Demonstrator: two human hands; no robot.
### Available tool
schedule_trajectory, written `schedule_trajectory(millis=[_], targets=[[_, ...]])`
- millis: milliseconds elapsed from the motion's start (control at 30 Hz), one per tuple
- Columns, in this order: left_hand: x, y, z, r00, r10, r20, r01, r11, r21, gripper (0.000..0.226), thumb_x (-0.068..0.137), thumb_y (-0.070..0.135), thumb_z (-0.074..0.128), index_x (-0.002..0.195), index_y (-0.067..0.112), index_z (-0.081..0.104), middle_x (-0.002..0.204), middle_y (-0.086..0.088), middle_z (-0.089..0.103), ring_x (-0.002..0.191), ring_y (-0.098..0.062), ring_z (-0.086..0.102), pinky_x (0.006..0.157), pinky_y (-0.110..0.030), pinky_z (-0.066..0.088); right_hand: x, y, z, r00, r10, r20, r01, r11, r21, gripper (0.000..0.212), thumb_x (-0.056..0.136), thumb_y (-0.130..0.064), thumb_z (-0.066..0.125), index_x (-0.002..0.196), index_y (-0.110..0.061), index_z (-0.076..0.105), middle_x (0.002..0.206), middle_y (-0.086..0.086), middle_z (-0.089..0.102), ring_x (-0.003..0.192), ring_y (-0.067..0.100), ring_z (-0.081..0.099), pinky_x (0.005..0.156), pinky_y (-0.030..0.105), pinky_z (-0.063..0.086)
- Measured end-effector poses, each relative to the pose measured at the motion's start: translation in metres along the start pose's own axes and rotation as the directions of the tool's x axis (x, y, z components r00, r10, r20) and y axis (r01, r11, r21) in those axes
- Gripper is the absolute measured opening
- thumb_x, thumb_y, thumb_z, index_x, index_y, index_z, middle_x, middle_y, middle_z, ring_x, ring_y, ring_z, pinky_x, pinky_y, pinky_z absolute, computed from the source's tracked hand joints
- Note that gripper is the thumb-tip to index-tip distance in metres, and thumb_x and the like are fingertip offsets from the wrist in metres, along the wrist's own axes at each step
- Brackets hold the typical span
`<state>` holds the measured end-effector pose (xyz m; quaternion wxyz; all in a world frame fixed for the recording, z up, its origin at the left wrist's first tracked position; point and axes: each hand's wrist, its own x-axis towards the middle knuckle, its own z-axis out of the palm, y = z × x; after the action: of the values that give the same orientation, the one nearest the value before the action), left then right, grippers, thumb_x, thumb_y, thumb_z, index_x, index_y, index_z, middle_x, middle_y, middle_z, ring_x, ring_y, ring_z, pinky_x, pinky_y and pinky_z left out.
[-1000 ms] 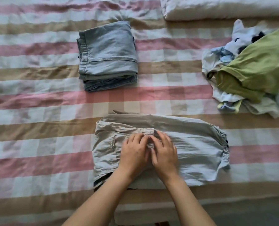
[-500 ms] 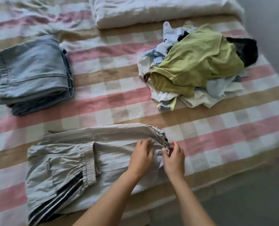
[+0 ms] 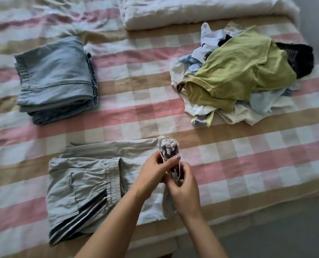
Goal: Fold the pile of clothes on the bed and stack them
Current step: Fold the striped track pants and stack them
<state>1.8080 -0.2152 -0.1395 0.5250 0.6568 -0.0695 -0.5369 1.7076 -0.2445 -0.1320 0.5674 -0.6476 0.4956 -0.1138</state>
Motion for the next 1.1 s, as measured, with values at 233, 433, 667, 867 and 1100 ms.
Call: schedule_trajectory(millis=[233,433,667,867,1100], targets=[[-0.058,0.021,-0.12,0.963,0.146,-0.229,-0.153,0.988,-0.013,0.016,0.072,0.0,0.07,0.079,0.013,0.064,0.067,0.003,0.067,0.063,-0.01,0.061,0.058,-0.018,0.049,-0.04,-0.05,0.074,0.907,-0.38,0.183,0.394,0.918,-0.047,0.033,0.083,-0.033,0.048,0.107,-0.018,0.065,0.101,-0.009,0.058,0.098,0.002,0.055,0.087,0.018,0.043],[-0.092,-0.014,-0.23,0.896,0.089,-0.435,-0.119,0.992,-0.042,0.028,0.075,-0.003,0.068,0.099,0.013,0.065,0.086,-0.001,0.073,0.079,-0.015,0.067,0.062,-0.019,0.052,-0.044,-0.032,0.146,0.861,-0.378,0.34,0.502,0.736,-0.453,0.049,0.092,-0.029,0.044,0.141,-0.023,0.036,0.15,-0.001,0.03,0.139,0.009,0.017,0.113,0.024,0.01],[-0.064,-0.081,-0.264,0.746,0.147,-0.65,0.104,0.937,0.332,0.037,0.079,0.006,0.065,0.114,0.005,0.052,0.109,-0.009,0.06,0.105,-0.026,0.055,0.082,-0.023,0.044,-0.03,0.015,0.199,0.835,-0.08,0.545,0.528,0.397,-0.751,0.061,0.097,-0.048,0.023,0.144,-0.035,-0.013,0.146,-0.003,-0.033,0.128,0.018,-0.039,0.109,0.039,-0.018],[-0.055,-0.103,-0.259,0.72,0.082,-0.689,0.379,0.785,0.49,0.054,0.087,0.023,0.057,0.131,0.001,0.034,0.134,-0.021,0.033,0.126,-0.035,0.029,0.103,-0.043,0.026,-0.021,0.031,0.206,0.825,-0.035,0.564,0.545,0.312,-0.778,0.059,0.096,-0.049,0.022,0.147,-0.035,-0.004,0.149,-0.003,-0.029,0.129,0.02,-0.038,0.112,0.041,-0.014],[-0.065,-0.091,-0.27,0.84,-0.08,-0.537,0.194,0.968,0.16,0.057,0.083,0.036,0.065,0.119,0.01,0.029,0.121,-0.012,0.051,0.112,-0.025,0.051,0.086,-0.027,0.038,-0.022,0.02,0.18,0.989,-0.107,-0.103,0.045,0.876,-0.479,0.05,0.089,-0.015,0.058,0.135,-0.002,0.041,0.135,0.022,0.043,0.124,0.034,0.039,0.102,0.039,0.032]])
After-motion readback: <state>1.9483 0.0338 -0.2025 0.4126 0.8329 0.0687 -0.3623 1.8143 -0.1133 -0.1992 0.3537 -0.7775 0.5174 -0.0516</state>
